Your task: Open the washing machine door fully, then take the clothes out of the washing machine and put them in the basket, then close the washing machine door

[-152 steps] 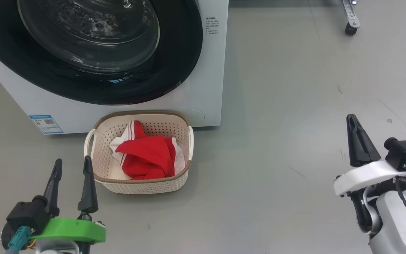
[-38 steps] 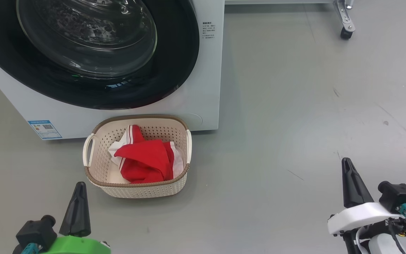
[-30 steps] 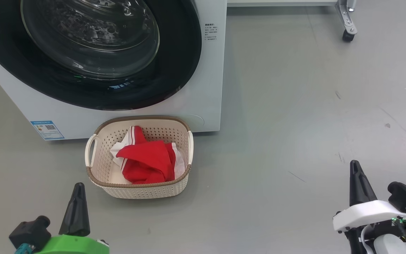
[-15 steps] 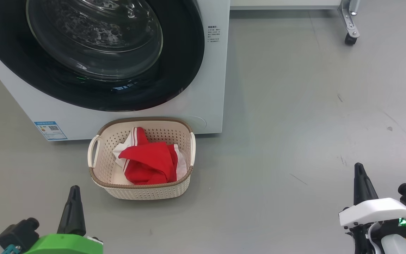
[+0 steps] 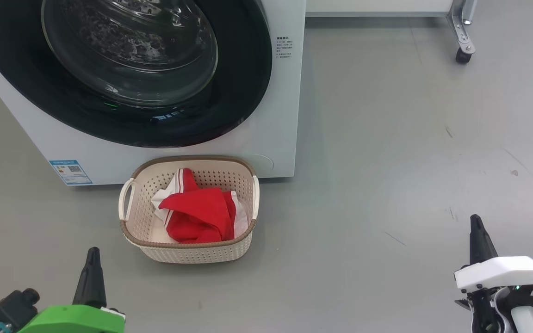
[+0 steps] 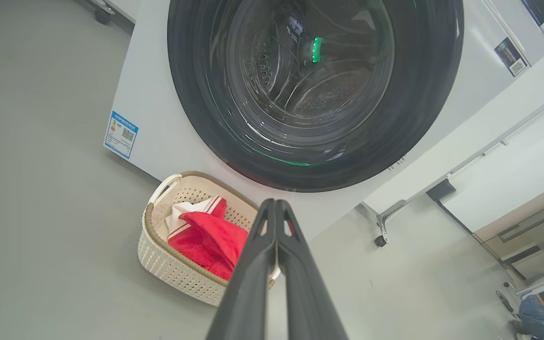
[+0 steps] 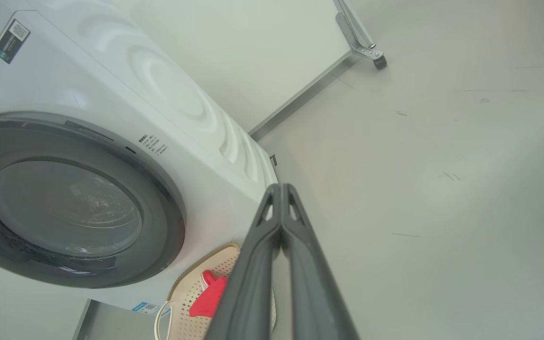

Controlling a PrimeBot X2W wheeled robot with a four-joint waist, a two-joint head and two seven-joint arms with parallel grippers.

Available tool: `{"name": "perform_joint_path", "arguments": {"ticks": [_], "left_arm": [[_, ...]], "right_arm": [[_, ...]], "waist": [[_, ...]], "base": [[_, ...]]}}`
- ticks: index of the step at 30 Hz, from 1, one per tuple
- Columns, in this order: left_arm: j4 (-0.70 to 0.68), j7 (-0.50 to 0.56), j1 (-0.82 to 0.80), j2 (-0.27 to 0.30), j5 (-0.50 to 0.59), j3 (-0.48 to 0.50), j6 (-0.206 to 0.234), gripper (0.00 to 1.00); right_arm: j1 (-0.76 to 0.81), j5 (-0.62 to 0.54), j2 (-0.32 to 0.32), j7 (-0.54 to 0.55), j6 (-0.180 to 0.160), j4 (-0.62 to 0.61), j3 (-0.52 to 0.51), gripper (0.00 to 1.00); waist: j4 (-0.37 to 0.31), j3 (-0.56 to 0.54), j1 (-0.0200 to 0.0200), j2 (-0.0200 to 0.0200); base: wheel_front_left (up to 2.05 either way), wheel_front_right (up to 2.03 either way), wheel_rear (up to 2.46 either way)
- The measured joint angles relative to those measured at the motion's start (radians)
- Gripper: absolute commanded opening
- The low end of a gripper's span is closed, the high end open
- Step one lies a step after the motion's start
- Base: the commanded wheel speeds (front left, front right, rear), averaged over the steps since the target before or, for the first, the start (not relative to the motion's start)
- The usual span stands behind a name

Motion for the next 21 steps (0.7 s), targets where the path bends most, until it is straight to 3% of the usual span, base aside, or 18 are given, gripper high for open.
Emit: {"name": "perform_joint_path", "arguments": {"ticks": [21], "left_arm": [[0.022,0.064,-0.028,0.017,-0.261,0.013,0.000,0.00]], "right_arm": [[-0.008,0.257,0.006,0.070,0.009,0.003,-0.045,0.00]], "waist": [[0.014,-0.013,0.0000,0.0000]], "base": [[0.00,0.00,0.00]]}}
